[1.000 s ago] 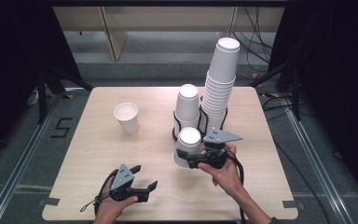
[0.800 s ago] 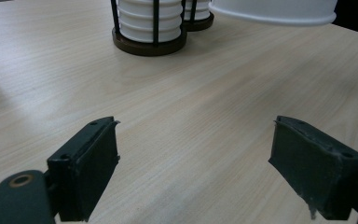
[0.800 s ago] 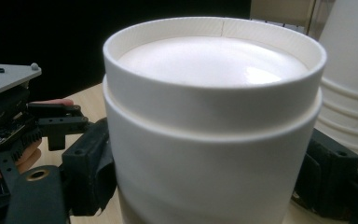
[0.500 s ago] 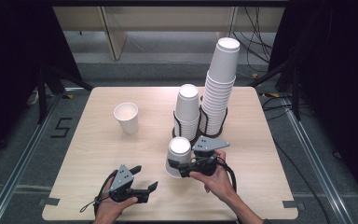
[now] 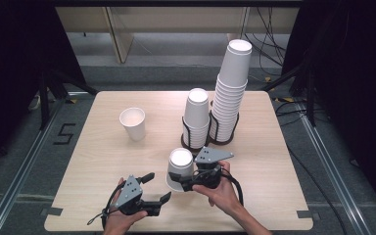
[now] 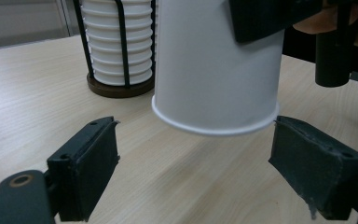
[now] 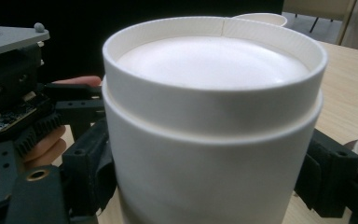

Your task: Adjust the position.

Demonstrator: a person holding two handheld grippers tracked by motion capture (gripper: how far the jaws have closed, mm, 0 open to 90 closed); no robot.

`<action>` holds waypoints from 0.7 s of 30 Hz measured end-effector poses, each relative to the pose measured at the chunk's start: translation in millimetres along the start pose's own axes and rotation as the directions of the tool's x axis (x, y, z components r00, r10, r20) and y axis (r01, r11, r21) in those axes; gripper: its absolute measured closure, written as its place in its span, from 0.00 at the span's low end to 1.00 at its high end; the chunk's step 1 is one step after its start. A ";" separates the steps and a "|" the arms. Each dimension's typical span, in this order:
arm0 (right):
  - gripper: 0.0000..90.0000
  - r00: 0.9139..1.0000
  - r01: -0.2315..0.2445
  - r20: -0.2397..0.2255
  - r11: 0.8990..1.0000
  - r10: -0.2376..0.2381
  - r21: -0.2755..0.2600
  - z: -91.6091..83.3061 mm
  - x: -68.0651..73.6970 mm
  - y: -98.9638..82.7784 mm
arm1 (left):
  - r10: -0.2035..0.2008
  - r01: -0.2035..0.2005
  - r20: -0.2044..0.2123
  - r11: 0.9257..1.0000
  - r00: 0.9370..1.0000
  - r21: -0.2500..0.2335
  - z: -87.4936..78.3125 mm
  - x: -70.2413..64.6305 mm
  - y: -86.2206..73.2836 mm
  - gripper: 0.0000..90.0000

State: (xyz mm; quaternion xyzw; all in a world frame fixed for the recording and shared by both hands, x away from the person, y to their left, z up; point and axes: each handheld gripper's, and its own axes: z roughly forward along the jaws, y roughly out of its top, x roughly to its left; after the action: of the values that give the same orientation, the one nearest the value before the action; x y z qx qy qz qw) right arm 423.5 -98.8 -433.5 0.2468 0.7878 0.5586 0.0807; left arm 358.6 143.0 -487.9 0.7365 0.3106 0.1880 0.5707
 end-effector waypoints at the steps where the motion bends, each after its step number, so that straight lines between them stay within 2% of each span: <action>1: 0.22 1.000 0.008 -0.007 1.000 -0.008 -0.005 1.0 1.0 -0.3 | -0.003 0.003 0.003 1.000 1.000 -0.003 1.3 -1.2 0.0 0.16; 2: 0.22 1.000 0.018 0.000 1.000 -0.018 -0.010 2.2 2.2 -0.4 | -0.003 0.003 0.017 1.000 1.000 -0.018 3.6 -2.1 -0.6 0.16; 4: 0.22 1.000 0.005 -0.024 1.000 -0.005 -0.005 4.2 5.8 -0.3 | 0.004 -0.004 0.025 1.000 1.000 -0.012 5.1 -4.9 -0.2 0.16; 7: 0.22 0.999 0.020 -0.049 1.000 -0.021 -0.014 5.6 8.9 0.8 | 0.012 -0.011 0.044 1.000 0.999 -0.025 8.2 -6.9 -0.3 0.16; 8: 0.22 0.999 0.014 -0.048 1.000 -0.015 -0.007 5.0 10.7 1.2 | 0.016 -0.016 0.031 1.000 0.999 -0.017 7.5 -7.7 0.1 0.16; 9: 0.22 0.998 0.028 -0.053 0.999 -0.029 -0.022 5.7 10.9 1.5 | 0.016 -0.015 0.033 1.000 0.999 -0.019 8.0 -7.6 0.1 0.16; 11: 0.22 0.999 0.014 -0.052 1.000 -0.015 -0.006 4.9 14.2 2.2 | 0.011 -0.010 0.045 1.000 0.999 -0.026 10.6 -8.1 -0.5 0.16; 12: 0.22 0.998 0.024 -0.061 1.000 -0.025 -0.020 6.3 14.5 2.2 | 0.021 -0.021 0.040 1.000 0.999 -0.010 10.8 -8.5 -0.5 0.15; 13: 0.22 0.998 0.018 -0.062 1.000 -0.019 -0.014 6.5 15.8 2.4 | 0.019 -0.019 0.044 1.000 0.999 -0.016 12.9 -9.3 -1.3 0.13; 15: 0.22 0.998 0.038 -0.054 0.999 -0.039 -0.024 7.0 16.4 2.8 | 0.028 -0.027 0.041 1.000 0.999 -0.008 15.3 -9.8 -1.7 0.10; 16: 0.22 0.997 0.021 -0.069 1.000 -0.022 -0.014 7.5 18.0 2.8 | 0.025 -0.025 0.031 1.000 0.999 -0.002 15.8 -10.6 -1.5 0.08; 17: 0.22 0.998 0.022 -0.064 1.000 -0.022 -0.010 7.2 19.3 2.9 | 0.020 -0.019 0.037 1.000 0.999 -0.017 18.0 -10.6 -2.0 0.06; 18: 0.22 0.997 0.033 -0.064 0.999 -0.035 -0.030 8.6 20.0 2.6 | 0.023 -0.023 0.031 1.000 0.999 -0.008 17.9 -11.0 -1.4 0.05; 19: 0.22 0.996 0.021 -0.086 0.999 -0.023 -0.026 9.5 21.1 2.4 | 0.022 -0.021 0.032 1.000 0.999 -0.012 18.9 -11.3 -1.4 0.04; 20: 0.22 0.996 0.015 -0.087 1.000 -0.016 -0.023 9.9 22.7 2.3 | 0.016 -0.016 0.032 1.000 0.999 -0.019 19.7 -11.8 -1.3 0.03; 21: 0.22 0.996 0.027 -0.087 0.999 -0.030 -0.036 10.9 23.2 2.2 | 0.017 -0.016 0.034 1.000 0.999 -0.027 20.6 -12.0 -1.2 0.02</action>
State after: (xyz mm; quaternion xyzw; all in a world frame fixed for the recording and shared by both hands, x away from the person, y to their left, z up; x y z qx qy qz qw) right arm 408.5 -77.9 -432.0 0.2092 0.7842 0.5812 0.0582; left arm 362.5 120.3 -493.8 0.7345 0.2921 0.1842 0.5842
